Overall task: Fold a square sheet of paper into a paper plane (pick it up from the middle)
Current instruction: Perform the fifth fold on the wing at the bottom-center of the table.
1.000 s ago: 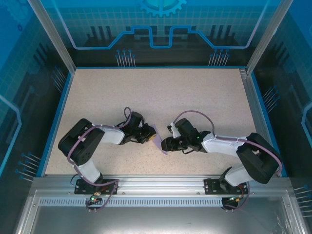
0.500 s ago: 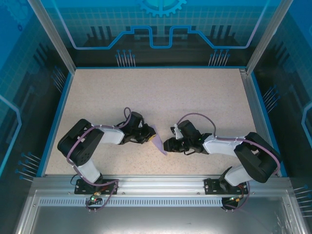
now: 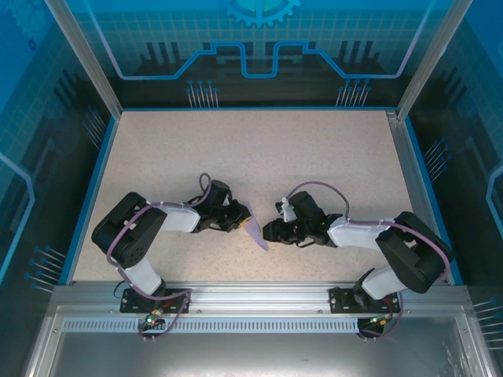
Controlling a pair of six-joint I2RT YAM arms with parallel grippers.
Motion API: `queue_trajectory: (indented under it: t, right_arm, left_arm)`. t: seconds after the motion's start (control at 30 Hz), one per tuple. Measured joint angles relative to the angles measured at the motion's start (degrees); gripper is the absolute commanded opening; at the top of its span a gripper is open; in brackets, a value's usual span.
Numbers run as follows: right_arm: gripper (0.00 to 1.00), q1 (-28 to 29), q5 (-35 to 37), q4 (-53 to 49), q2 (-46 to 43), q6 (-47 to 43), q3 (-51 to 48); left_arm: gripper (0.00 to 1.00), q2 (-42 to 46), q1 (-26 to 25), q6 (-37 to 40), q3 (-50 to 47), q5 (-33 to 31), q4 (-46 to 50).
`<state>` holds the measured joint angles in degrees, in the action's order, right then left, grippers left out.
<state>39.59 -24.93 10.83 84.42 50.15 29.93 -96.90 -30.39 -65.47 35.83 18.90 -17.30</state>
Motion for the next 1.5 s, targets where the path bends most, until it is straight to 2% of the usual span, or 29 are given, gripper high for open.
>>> queue_trajectory:
  t: [0.13,0.23,0.37,0.7,0.93,1.2,1.37,1.5]
  right_arm:
    - [0.32,0.0,-0.5,-0.6,2.5,-0.1,0.5]
    - [0.22,0.0,-1.4,-0.5,4.9,0.0,0.7]
    - [0.15,0.1,-2.5,0.4,6.7,0.0,0.8]
    - [0.07,0.9,-3.7,0.8,7.1,-3.0,1.2]
    - [0.09,5.3,-2.5,-4.0,8.6,-11.1,5.0]
    - [0.14,6.2,-1.9,-5.4,10.7,-13.0,6.2]
    - [0.21,7.9,1.4,-9.6,8.0,-13.6,6.8]
    - [0.19,8.0,4.9,-12.6,2.2,-12.5,6.5]
  left_arm:
    - [0.18,0.0,0.0,0.0,0.0,0.0,0.0]
    - [0.18,0.1,0.0,0.0,0.0,0.0,0.2]
    - [0.18,0.2,0.0,0.0,0.0,0.0,0.5]
    - [0.18,0.2,0.0,0.0,0.0,0.0,0.5]
    - [0.18,0.3,0.1,-0.2,0.0,0.0,0.9]
    - [0.18,0.7,0.2,-0.2,-0.1,0.1,1.7]
    - [0.18,0.9,0.2,-0.2,-0.1,0.0,1.9]
    - [0.18,0.9,0.2,-0.2,-0.2,0.0,2.0]
